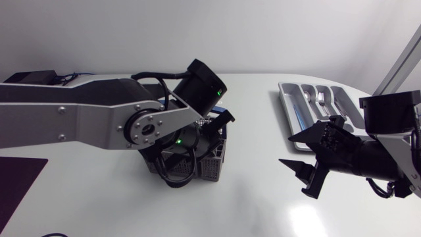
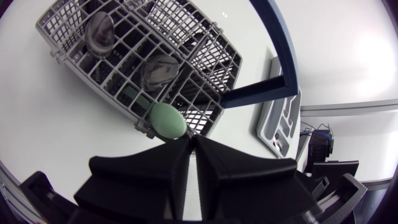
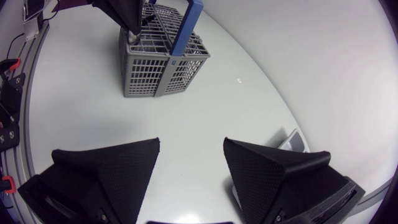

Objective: Unload the cutlery basket into the drawer organizer.

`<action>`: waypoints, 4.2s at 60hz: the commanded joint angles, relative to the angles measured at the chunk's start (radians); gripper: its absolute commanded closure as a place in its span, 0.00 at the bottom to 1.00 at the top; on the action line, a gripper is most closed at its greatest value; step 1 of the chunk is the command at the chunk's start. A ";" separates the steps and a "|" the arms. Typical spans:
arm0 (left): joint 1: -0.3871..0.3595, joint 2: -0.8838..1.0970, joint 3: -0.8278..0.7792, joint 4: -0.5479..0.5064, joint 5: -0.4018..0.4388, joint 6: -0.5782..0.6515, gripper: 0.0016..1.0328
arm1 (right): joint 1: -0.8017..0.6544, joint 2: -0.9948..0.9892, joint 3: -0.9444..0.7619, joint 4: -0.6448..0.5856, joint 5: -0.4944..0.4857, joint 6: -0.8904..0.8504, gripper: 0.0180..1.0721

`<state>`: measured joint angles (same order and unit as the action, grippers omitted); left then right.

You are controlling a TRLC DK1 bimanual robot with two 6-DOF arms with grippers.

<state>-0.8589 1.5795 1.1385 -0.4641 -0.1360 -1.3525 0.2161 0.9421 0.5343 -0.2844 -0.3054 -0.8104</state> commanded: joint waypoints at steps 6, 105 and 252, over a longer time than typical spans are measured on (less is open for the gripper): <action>0.012 0.019 -0.011 -0.007 -0.008 -0.042 0.96 | 0.019 -0.003 -0.030 0.008 0.009 0.022 0.29; -0.032 -0.337 -0.091 0.114 0.004 -0.005 0.96 | 0.330 0.003 0.119 0.019 -0.024 0.370 0.30; 0.215 -0.305 0.000 0.021 0.274 0.242 0.17 | -0.350 0.222 0.190 -0.343 -0.419 -0.357 0.95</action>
<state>-0.6563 1.2510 1.0988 -0.4221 0.1417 -1.1614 -0.0616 1.1107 0.7094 -0.5957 -0.7025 -1.0386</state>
